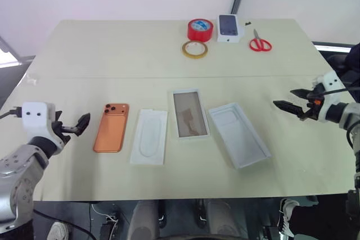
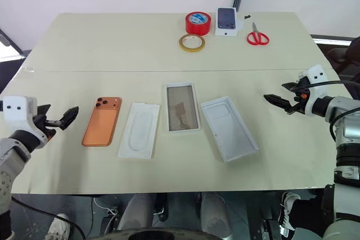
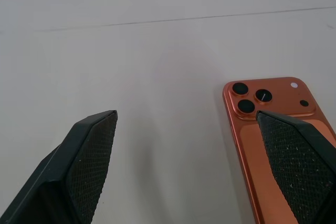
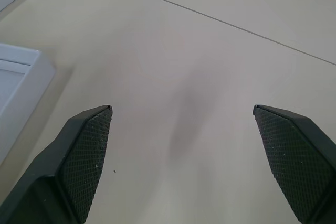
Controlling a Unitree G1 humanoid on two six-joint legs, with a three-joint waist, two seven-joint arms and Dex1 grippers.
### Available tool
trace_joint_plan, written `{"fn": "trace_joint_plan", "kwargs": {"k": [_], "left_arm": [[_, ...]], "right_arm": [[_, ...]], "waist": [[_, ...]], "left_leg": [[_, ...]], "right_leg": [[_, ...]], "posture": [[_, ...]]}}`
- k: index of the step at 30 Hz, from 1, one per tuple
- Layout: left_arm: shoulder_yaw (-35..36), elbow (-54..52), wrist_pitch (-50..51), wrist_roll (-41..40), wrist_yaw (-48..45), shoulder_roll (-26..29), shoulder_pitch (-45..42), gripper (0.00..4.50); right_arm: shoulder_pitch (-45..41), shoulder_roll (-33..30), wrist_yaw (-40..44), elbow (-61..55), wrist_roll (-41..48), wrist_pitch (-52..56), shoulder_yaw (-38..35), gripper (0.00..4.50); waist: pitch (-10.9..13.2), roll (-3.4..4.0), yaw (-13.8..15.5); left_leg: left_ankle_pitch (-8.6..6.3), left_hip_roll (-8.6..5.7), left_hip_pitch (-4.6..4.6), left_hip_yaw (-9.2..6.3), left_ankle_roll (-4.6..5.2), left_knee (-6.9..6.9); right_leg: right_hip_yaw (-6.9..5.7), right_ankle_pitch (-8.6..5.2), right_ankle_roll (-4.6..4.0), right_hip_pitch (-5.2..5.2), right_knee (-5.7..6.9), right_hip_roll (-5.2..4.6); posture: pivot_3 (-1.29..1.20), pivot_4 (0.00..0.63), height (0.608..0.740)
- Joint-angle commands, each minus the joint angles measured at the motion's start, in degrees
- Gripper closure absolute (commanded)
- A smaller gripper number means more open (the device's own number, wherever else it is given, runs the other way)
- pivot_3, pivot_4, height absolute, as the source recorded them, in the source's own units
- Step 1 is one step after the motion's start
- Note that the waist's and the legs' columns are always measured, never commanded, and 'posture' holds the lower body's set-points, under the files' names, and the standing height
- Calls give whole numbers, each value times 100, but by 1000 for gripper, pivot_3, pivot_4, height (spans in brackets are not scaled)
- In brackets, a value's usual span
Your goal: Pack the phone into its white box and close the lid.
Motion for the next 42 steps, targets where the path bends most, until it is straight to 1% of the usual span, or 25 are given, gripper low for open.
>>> {"fn": "trace_joint_plan", "kwargs": {"k": [1, 7, 11, 15, 19, 23, 27, 29, 30, 32, 35, 39, 42], "left_arm": [[116, -220, -20, -48, 44, -25, 32, 60], [177, -285, -62, -84, 29, -54, 170, 60], [189, -290, -76, -110, -17, -8, 199, 60], [106, -345, -27, -249, -107, 11, 44, 60], [-586, -707, 220, -434, -165, -18, -274, 60], [-821, -833, 539, -859, -260, -93, -368, 60], [-950, -1051, 1265, -1413, -1, -165, -607, 60], [-955, -1082, 1927, -1528, 393, -163, -783, 60], [-883, -1072, 2227, -1688, 573, -245, -893, 60], [-739, -1068, 2622, -1950, 759, -331, -1055, 60], [-552, -1009, 3626, -2341, 1161, -683, -1412, 60], [-274, -851, 4386, -2475, 1402, -1168, -1845, 60], [-401, -737, 4658, -2477, 1551, -1321, -1985, 60]], "right_arm": [[-272, -162, 32, -5, -37, -97, -18, 0], [-394, -74, 86, -96, -62, -90, 84, 0], [-355, -1, 55, -436, -1, 2, 149, 0], [-243, 177, 45, -1108, 43, 205, 354, 0], [-123, 313, 71, -2025, 89, 417, 589, 0], [133, 434, -104, -3190, 333, 981, 638, 0], [282, 497, -182, -4425, 652, 1636, 889, 0], [367, 537, -189, -4907, 749, 1828, 1109, 0], [376, 553, -205, -5069, 786, 1901, 1201, 0], [351, 615, -274, -5276, 858, 2024, 1330, 0], [230, 886, -336, -5458, 953, 2066, 1616, 0], [240, 925, -344, -5540, 878, 2012, 1832, 0], [282, 895, -322, -5564, 811, 1917, 1938, 0]], "waist": [[0, 0, -3], [0, 0, 1], [0, 0, 7], [0, -1, 7], [-1, -1, 29], [-1, -2, 18], [-1, -2, 14], [-2, -3, 15], [-2, -3, 15], [-1, -4, 16], [1, -9, 18], [0, -13, 34], [-2, -20, 28]], "left_leg": [[0, 0, 0, 0, 0, 0], [1, 0, 1, 0, 1, 2], [1, 0, 0, 0, 1, 3], [1, 1, 1, 0, 1, 5], [0, 1, 2, -2, 0, 7], [2, -1, 0, 1, 2, 7], [7, 4, 3, -1, 11, 7], [5, 5, 8, -7, 7, 9], [4, 5, 13, -10, 5, 11], [5, 3, 13, -11, 6, 12], [10, -1, 11, -11, 14, 16], [12, -3, 12, -15, 18, 24], [12, -4, 13, -17, 18, 28]], "right_leg": [[1, 0, 0, 0, 2, 1], [1, 0, 0, 0, 4, 5], [1, 0, 0, 0, 4, 5], [2, 0, 0, 0, 8, 5], [1, 0, 0, 5, 9, 5], [3, 0, 3, 4, 9, 10], [2, -1, 3, 2, 17, 16], [2, 0, 2, 7, 21, 17], [1, 0, 2, 11, 21, 18], [1, -1, 3, 13, 21, 21], [1, -2, 5, 16, 19, 22], [-2, -1, 6, 25, 20, 25], [-5, -1, 6, 29, 20, 26]], "posture": [[0, 150, 740], [0, 150, 740], [0, 150, 740], [0, 150, 740], [0, 150, 740], [0, 150, 740], [0, 150, 740], [0, 150, 740], [0, 150, 740], [0, 150, 740], [0, 150, 740], [0, 150, 740], [0, 150, 740]]}}
